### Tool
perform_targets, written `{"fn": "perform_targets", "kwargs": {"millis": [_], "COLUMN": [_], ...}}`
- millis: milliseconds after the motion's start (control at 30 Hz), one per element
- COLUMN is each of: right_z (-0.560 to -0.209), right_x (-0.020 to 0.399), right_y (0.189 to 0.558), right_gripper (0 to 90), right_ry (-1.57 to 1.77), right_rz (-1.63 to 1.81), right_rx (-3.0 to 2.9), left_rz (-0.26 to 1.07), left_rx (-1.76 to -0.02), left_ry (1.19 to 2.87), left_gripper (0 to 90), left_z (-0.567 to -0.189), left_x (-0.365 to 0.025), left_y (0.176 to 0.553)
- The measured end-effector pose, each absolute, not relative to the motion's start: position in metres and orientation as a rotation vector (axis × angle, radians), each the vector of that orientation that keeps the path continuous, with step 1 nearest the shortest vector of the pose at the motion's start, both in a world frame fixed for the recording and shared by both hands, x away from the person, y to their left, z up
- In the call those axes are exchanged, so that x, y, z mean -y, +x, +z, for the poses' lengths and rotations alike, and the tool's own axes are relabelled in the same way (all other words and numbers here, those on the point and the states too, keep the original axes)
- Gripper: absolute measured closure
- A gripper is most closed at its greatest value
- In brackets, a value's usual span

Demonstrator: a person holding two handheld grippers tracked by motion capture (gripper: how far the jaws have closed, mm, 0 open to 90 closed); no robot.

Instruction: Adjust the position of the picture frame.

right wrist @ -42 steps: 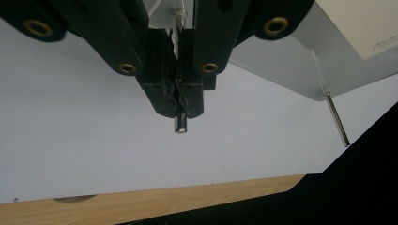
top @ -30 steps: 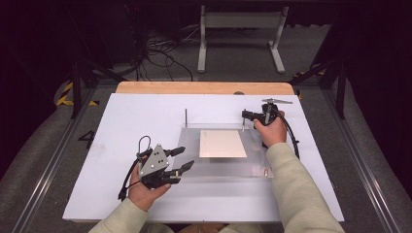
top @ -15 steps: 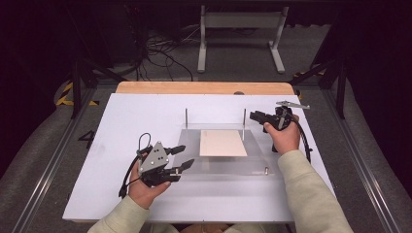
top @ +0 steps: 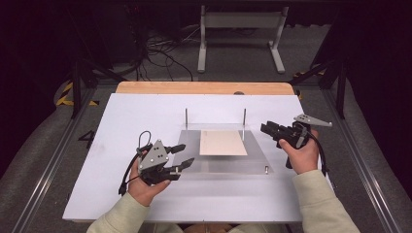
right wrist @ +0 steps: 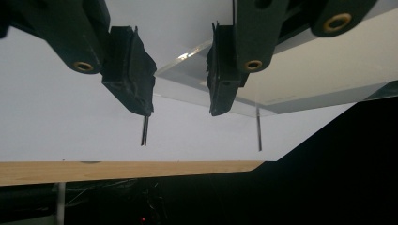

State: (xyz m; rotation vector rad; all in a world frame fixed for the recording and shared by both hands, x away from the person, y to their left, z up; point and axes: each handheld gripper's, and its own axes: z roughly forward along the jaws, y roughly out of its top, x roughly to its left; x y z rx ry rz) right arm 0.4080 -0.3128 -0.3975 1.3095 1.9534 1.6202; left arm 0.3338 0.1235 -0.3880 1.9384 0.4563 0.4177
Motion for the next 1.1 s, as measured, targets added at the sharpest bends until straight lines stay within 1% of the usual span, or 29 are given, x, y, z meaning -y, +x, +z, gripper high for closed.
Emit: {"fn": "perform_targets", "kwargs": {"millis": [200,467,633,867,1033,1100], "right_z": [-0.384,-0.379,-0.377,-0.378,-0.384,-0.385], "right_x": [0.322,0.328,0.322,0.317,0.312,0.308], "right_y": [0.372,0.353,0.335,0.315,0.312,0.312], "right_gripper": [55.7,54.4,54.7,51.5,46.6,41.5], "right_ry": [1.233,1.137,0.966,0.842,0.756,0.727], "right_rz": [1.66,1.637,1.53,1.519,1.461,1.443], "right_rx": [-1.922,-1.954,-2.068,-2.146,-2.185,-2.191], "left_rz": [0.419,0.427,0.427,0.423,0.422,0.421], "left_rx": [-0.448,-0.441,-0.439,-0.443,-0.437,-0.436], "left_ry": [1.953,1.962,1.962,1.961,1.956,1.955], "left_gripper": [46.3,47.0,47.0,47.0,47.0,47.0], "left_z": [-0.388,-0.387,-0.387,-0.386,-0.386,-0.386], "left_x": [-0.124,-0.123,-0.123,-0.123,-0.122,-0.122], "left_y": [0.334,0.333,0.333,0.332,0.33,0.33]}}
